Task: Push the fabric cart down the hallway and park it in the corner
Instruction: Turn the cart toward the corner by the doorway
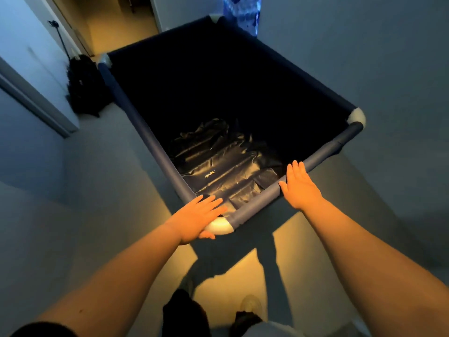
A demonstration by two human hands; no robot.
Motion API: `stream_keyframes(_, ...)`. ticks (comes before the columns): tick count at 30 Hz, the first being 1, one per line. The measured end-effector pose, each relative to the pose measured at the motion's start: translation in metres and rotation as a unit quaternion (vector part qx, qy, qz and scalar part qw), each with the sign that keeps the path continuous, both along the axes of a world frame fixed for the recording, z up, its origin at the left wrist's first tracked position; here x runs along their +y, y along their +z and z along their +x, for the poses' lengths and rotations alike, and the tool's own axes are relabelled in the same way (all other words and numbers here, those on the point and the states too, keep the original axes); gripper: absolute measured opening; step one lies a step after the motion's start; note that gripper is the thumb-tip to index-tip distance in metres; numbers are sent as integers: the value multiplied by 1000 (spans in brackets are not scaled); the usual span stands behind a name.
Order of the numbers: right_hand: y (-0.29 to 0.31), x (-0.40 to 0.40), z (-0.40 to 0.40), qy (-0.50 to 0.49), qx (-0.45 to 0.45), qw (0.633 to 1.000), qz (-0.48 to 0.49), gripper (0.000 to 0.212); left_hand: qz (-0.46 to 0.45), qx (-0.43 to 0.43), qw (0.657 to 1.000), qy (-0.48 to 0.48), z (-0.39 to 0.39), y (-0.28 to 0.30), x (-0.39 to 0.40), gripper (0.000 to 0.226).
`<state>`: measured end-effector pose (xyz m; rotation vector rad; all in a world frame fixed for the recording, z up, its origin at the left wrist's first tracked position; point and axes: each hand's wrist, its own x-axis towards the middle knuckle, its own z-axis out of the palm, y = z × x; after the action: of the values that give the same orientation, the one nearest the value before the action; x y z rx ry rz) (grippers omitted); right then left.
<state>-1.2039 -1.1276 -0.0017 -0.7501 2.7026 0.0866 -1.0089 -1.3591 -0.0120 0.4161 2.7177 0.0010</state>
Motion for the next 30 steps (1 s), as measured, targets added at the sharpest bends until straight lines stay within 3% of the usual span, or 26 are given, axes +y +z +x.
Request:
stream_keyframes(7, -1, -11, 76, -176, 12, 984, -2, 67, 15, 4, 989, -148, -15, -13, 1, 85)
stream_keyframes(15, -27, -48, 190, -357, 80, 924, -116, 59, 22, 59, 988, -140, -11, -16, -51, 63)
stream_keyframes(19, -26, -45, 219, -379, 66, 902, -194, 59, 31, 66, 985, -156, -11, -14, -60, 58)
stream_keyframes(22, -30, -34, 216, -378, 85, 908, -162, 60, 34, 73, 984, -160, -9, -15, -47, 58)
stream_keyframes(26, -33, -20, 206, -417, 112, 880, -197, 71, 37, 87, 984, -153, -4, -18, -30, 58)
stream_keyframes(30, -37, 5, 209, -392, 115, 884, -227, 71, 53, 89, 982, -157, 2, -17, -9, 57)
